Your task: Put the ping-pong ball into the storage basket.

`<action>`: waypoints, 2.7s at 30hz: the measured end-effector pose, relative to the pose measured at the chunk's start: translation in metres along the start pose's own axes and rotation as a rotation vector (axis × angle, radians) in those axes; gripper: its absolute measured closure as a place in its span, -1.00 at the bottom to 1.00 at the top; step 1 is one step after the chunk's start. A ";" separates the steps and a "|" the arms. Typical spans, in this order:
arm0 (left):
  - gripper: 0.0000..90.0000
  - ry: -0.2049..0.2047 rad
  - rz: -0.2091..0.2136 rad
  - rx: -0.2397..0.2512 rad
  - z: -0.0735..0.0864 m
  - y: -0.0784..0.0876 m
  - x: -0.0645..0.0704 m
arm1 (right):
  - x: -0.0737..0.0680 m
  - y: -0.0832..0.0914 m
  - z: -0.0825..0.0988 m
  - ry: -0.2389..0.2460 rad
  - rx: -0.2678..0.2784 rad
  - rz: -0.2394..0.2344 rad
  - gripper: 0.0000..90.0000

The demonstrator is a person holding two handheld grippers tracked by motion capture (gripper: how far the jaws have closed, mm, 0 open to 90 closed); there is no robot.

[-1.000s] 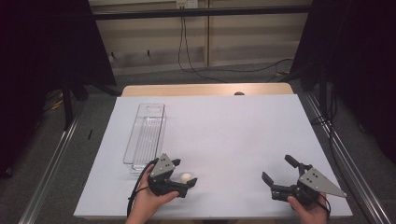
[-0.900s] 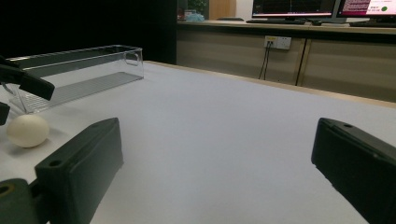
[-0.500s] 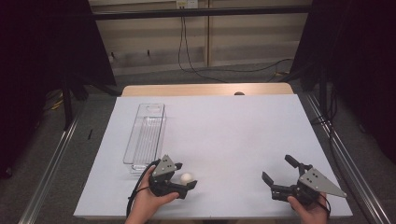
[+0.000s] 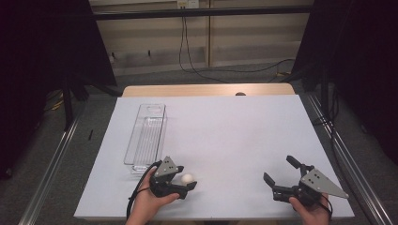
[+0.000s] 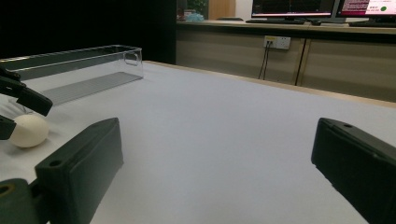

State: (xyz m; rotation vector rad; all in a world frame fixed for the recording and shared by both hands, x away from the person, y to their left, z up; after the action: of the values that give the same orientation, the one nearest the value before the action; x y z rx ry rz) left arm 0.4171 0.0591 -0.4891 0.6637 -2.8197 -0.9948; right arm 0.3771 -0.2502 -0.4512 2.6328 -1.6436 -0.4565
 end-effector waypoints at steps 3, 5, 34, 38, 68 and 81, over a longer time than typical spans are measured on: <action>-0.37 0.008 0.005 -0.011 0.002 -0.001 0.000 | 0.000 0.000 0.000 -0.002 0.000 0.000 -0.96; -0.36 0.019 0.003 -0.013 0.003 -0.001 -0.001 | 0.000 0.000 0.000 -0.001 -0.001 0.000 -0.96; -0.12 0.009 0.020 -0.045 0.008 -0.006 0.000 | 0.000 0.000 0.000 -0.003 0.002 0.003 -0.96; -0.10 0.015 0.023 -0.062 0.010 -0.005 0.001 | 0.000 0.000 -0.001 -0.005 0.007 0.003 -0.96; 0.06 0.009 0.040 -0.066 0.011 -0.008 0.001 | 0.001 0.000 0.000 -0.003 0.004 0.002 -0.96; 0.11 0.016 0.034 -0.072 0.012 -0.008 0.001 | 0.001 0.001 -0.001 -0.003 0.005 -0.002 -0.96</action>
State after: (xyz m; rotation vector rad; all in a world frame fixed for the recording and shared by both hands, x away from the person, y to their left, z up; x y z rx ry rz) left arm 0.4166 0.0601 -0.5037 0.6105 -2.7567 -1.0750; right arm 0.3769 -0.2515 -0.4506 2.6383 -1.6455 -0.4580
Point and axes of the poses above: each handheld gripper's, and its own axes: y roughly backward along the jaws, z roughly out of its underside, x roughly to its right, the point moved 8 cm from there along -y, roughly forward along the jaws, and after that the axes turned 13 degrees about -y, right-handed, at the moved point
